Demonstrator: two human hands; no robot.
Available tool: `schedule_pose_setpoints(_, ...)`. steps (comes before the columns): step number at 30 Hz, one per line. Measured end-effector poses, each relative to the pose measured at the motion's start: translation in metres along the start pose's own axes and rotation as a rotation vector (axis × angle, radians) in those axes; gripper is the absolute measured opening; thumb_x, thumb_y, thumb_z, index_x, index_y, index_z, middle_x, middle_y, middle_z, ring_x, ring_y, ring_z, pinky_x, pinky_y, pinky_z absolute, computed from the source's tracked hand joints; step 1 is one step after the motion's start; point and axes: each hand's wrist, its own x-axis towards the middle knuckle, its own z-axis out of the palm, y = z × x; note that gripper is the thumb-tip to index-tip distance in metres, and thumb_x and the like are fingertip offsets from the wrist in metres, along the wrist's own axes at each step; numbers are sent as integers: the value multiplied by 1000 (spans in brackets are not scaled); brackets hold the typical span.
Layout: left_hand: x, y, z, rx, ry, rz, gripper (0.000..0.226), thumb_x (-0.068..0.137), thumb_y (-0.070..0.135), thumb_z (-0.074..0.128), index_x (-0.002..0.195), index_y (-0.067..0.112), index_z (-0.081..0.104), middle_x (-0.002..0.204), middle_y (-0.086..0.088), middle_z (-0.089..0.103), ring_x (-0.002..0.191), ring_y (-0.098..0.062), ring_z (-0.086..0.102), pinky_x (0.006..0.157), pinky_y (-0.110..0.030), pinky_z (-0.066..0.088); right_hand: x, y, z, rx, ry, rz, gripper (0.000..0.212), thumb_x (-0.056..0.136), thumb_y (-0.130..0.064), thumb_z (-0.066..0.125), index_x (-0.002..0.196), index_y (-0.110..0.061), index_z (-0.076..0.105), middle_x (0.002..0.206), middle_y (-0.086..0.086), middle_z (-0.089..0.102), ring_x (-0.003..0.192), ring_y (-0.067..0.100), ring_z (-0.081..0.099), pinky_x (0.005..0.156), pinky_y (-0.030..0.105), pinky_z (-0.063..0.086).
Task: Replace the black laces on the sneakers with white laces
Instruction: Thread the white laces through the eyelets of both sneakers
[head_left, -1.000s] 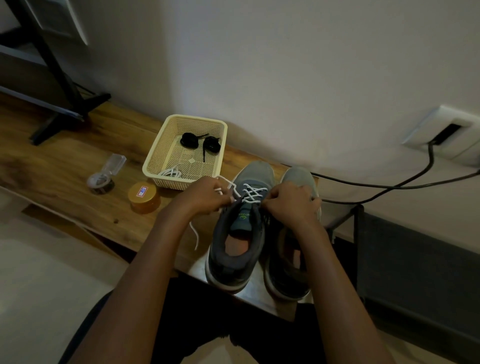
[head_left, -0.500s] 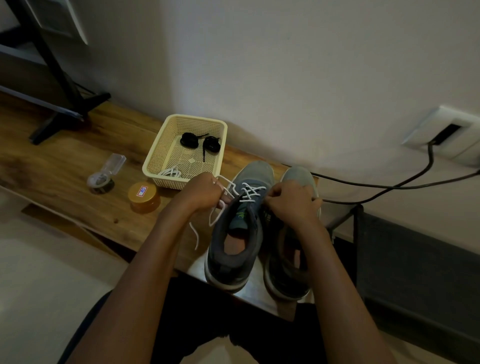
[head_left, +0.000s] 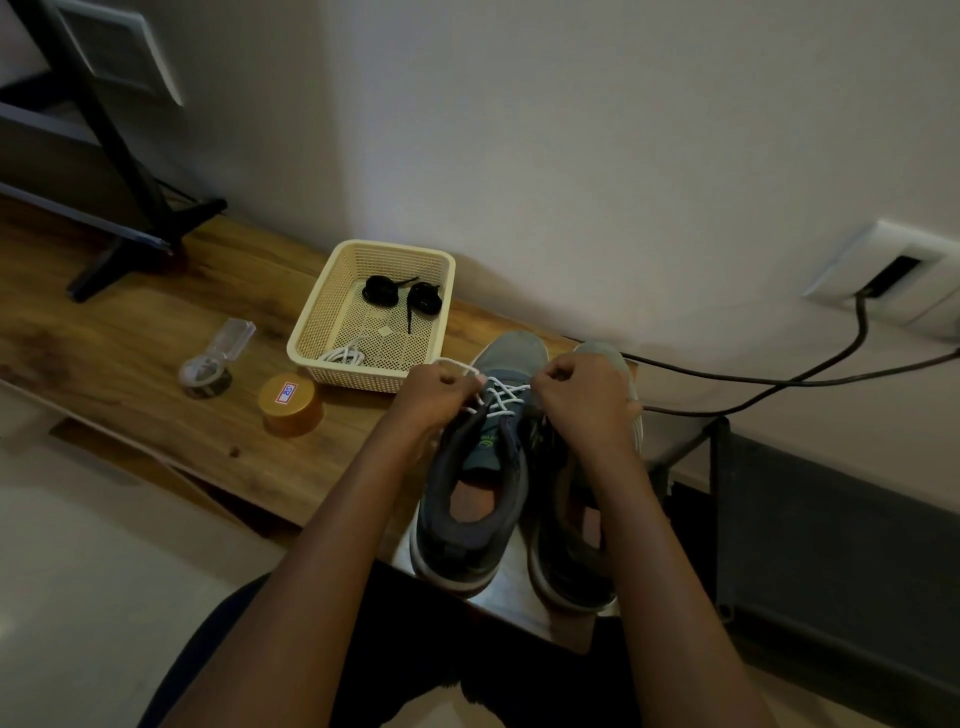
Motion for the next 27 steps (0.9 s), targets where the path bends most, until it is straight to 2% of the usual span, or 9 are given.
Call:
schedule_pose_setpoints(4,-3,16,1,-157,20,81,16,94,16,54,91,11,68,88,-3,64,74,-8,58,56,-12,48,2,-6,4,228,10,-48,27,79,-21,60,53,-26,57,74,0,67,92,30,62,90,52,46)
schedule_pose_setpoints(7,-7,29,-1,-203,-2,187,21,98,21,49,94,14,69,99,1,66,91,-7,61,71,-17,47,3,-11,4,339,30,-135,20,81,-18,64,64,-28,68,75,-2,70,87,26,64,87,51,48)
schedule_pose_setpoints(11,-15,43,0,-341,-2,320,26,100,15,44,106,2,65,87,-5,64,48,8,56,47,-4,38,-1,-19,-1,498,-152,-275,9,81,-12,69,88,-13,75,77,-3,69,72,5,62,73,24,49)
schedule_pose_setpoints(13,-17,46,2,-381,9,359,24,99,14,45,100,4,67,82,-3,64,58,4,59,55,-8,44,-4,-21,1,494,-170,-337,5,81,-13,70,84,-11,74,70,-7,65,61,-2,55,66,21,44)
schedule_pose_setpoints(16,-15,48,4,-432,48,385,25,99,17,44,87,17,66,90,4,65,89,-8,59,77,-11,48,1,-15,9,246,-53,-294,13,81,-22,69,69,-20,67,70,-6,64,74,14,60,83,40,44)
schedule_pose_setpoints(19,-13,50,3,-550,59,394,29,100,16,42,82,18,65,87,8,67,84,-6,60,85,-29,44,1,-8,10,-77,-33,-145,19,84,-20,62,65,-20,59,74,-2,61,89,23,58,89,38,33)
schedule_pose_setpoints(22,-13,51,0,-690,18,413,29,101,18,39,83,18,62,80,11,68,79,-6,61,78,-28,43,0,-2,14,-215,-56,-50,11,83,-15,55,73,-15,60,82,5,62,99,31,55,85,37,29)
schedule_pose_setpoints(25,-11,52,-4,-826,-11,417,29,102,17,36,84,15,58,72,7,65,69,-6,60,68,-21,46,1,-4,17,-158,-48,-46,10,82,-14,57,86,-15,66,92,5,65,100,29,56,84,36,30)
schedule_pose_setpoints(27,-9,49,-3,-660,38,454,28,102,15,35,83,13,55,66,3,57,58,-3,52,59,-16,44,0,-13,14,143,-4,-110,15,79,-11,61,90,-19,68,88,1,62,92,24,59,88,38,42)
